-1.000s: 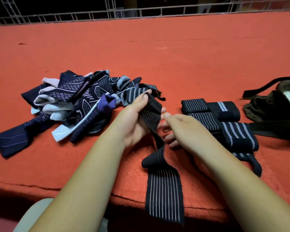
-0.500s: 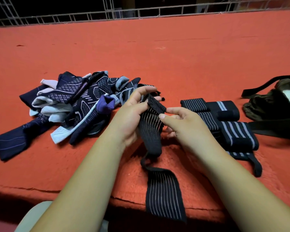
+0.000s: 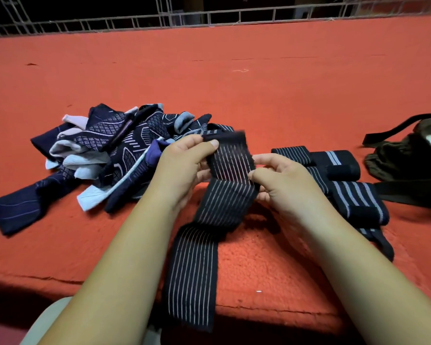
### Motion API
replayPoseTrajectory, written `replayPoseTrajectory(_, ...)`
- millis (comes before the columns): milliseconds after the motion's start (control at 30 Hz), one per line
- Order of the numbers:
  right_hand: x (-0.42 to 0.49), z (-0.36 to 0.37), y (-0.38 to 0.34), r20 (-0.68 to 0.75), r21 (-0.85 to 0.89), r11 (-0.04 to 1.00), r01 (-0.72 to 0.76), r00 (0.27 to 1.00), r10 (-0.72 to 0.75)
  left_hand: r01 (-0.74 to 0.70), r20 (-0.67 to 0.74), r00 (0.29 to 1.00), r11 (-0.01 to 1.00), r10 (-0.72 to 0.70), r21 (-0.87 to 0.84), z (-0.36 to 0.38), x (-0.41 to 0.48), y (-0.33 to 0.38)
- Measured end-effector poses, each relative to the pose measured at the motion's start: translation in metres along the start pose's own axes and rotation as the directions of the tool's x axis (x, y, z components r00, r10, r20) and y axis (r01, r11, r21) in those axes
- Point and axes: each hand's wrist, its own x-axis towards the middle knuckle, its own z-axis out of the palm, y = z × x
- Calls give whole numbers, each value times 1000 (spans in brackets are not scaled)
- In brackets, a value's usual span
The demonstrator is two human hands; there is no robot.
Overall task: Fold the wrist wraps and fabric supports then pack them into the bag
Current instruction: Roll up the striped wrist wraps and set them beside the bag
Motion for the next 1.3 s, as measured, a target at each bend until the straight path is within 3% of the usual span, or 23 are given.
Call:
replayPoseTrajectory(200,-2,4,-4,131,91,992,-89,988,77,10,18,1000,999,-10,-41,6,-4,6)
replayPoseTrajectory(333,-6,6,1,255,-3,986,-166,953,162,-62,-41,997,997,60,-46,6,-4,12)
replayPoseTrajectory(433,-4,8,4,227,4,986,-164,961,159,-119,-18,993,991,121,64,0,-2,14)
replayPoseTrajectory(500,-1,9,4,205,97,979,-178,966,155,-174,31,985,965,171,194,-6,-1,14)
replayPoseTrajectory(600,4,5,2,190,235,958,-163,975,119,-243,95,970,894,223,377,-16,2,12)
replayPoseTrajectory(733,7,2,2,200,229,965,-127,976,81,-355,187,935,764,302,539,-17,1,10)
replayPoseTrajectory(1033,9,0,5,198,211,974,-86,979,44,-335,224,941,798,254,501,-15,-3,9)
replayPoseTrajectory(1300,8,-3,1,246,300,940,-163,965,88,-337,239,941,746,241,574,-15,-4,7)
